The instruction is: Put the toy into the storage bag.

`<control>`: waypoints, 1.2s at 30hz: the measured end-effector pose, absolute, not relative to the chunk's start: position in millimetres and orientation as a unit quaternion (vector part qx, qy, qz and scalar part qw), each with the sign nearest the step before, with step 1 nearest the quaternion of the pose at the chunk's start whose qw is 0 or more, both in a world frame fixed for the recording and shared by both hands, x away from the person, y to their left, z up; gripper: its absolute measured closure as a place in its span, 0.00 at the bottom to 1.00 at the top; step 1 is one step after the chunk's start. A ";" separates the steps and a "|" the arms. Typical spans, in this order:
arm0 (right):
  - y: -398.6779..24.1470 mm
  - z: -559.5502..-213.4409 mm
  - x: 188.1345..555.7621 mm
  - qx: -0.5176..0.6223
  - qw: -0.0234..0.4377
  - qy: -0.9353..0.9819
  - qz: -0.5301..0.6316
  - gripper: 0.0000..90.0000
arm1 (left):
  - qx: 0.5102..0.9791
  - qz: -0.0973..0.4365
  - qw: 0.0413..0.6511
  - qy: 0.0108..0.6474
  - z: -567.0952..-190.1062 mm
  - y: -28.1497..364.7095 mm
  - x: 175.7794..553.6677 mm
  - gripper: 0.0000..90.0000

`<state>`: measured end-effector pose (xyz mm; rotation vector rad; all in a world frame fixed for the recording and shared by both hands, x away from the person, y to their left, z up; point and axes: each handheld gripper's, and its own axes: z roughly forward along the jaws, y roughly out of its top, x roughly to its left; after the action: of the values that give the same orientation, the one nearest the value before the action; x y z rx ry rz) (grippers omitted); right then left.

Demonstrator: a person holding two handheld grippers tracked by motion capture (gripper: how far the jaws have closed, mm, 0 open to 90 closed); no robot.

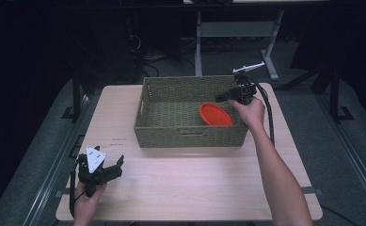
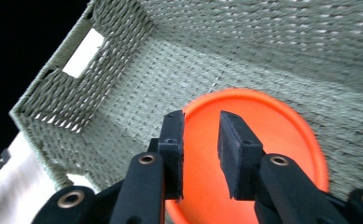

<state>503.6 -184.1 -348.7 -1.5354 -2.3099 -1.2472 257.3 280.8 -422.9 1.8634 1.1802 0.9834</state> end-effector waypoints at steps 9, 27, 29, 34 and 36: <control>-178.0 -348.7 502.0 -0.491 0.066 -0.764 -0.414 0.69 | 0.719 0.382 0.357 0.459 -423.3 280.8 259.0 0.14; -187.3 -354.2 491.9 -0.478 0.096 -0.758 -0.433 0.45 | 0.726 0.379 0.353 0.452 -424.5 278.2 260.1 0.14; -185.6 -353.3 490.4 -0.474 0.096 -0.764 -0.427 0.44 | 0.726 0.379 0.354 0.451 -424.4 278.0 260.3 0.14; -182.3 -351.0 488.3 -0.464 0.099 -0.769 -0.429 0.44 | 0.725 0.380 0.354 0.453 -424.3 278.4 259.5 0.14; -180.7 -349.9 487.1 -0.463 0.099 -0.772 -0.424 0.43 | 0.722 0.380 0.356 0.455 -424.3 278.4 259.5 0.14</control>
<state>487.1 -180.7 -349.9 -1.3687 -2.2838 -1.2540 259.5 278.4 -424.3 1.8655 1.1756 0.9815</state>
